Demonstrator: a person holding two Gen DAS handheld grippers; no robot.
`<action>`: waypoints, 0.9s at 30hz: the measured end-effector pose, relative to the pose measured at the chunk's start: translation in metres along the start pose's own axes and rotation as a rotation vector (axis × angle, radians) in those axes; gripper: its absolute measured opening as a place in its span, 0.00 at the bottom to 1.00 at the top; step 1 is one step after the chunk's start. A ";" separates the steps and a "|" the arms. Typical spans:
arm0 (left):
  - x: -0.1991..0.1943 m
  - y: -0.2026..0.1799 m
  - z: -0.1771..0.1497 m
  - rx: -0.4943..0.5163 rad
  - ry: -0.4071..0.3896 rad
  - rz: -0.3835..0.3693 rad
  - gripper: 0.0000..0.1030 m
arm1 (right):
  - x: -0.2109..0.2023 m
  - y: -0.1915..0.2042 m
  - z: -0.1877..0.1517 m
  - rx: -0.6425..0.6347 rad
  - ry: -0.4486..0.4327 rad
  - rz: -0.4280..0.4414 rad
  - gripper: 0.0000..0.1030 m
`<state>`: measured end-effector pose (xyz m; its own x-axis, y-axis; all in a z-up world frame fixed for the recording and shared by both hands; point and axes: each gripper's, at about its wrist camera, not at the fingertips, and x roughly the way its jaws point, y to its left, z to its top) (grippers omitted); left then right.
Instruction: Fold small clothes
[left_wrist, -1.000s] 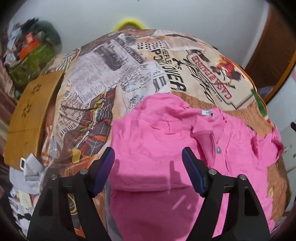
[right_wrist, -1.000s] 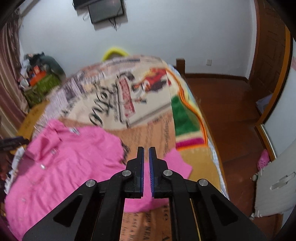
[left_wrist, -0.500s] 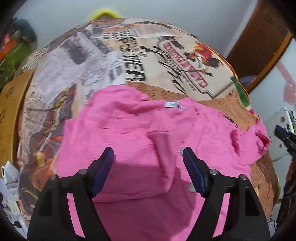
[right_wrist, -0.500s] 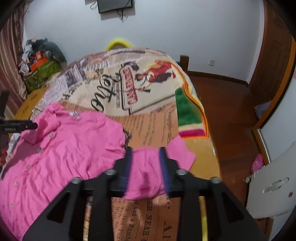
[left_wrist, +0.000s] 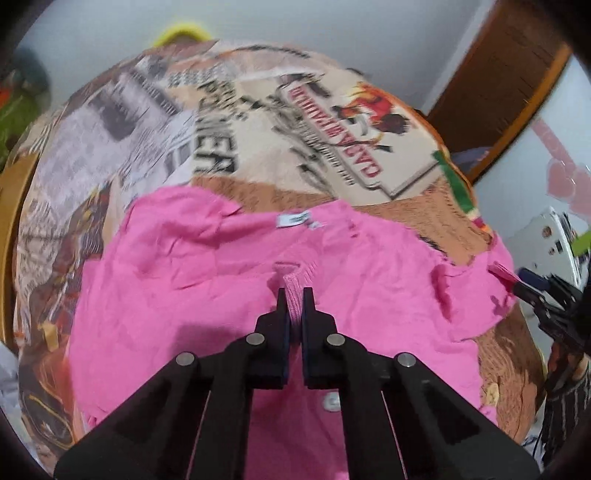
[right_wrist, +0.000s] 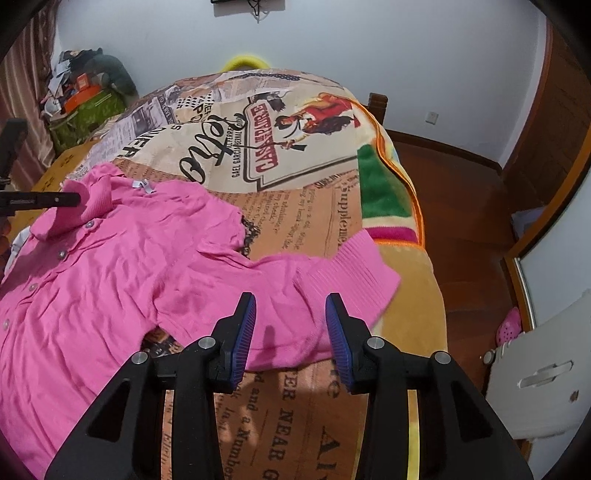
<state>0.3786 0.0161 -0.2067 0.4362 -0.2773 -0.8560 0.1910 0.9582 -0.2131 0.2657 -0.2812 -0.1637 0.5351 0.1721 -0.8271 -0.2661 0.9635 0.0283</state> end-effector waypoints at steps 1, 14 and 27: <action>0.000 -0.007 0.000 0.023 0.001 -0.001 0.03 | 0.000 -0.001 -0.001 0.005 0.000 0.000 0.35; 0.027 -0.042 -0.018 0.131 0.139 -0.007 0.52 | 0.003 0.007 0.004 -0.044 0.000 -0.010 0.35; -0.004 -0.017 -0.022 0.107 0.070 0.083 0.59 | 0.038 -0.002 0.011 -0.080 0.068 -0.110 0.06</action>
<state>0.3545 0.0029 -0.2099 0.3923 -0.1886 -0.9003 0.2509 0.9636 -0.0925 0.2960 -0.2742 -0.1891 0.5094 0.0494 -0.8591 -0.2730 0.9561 -0.1069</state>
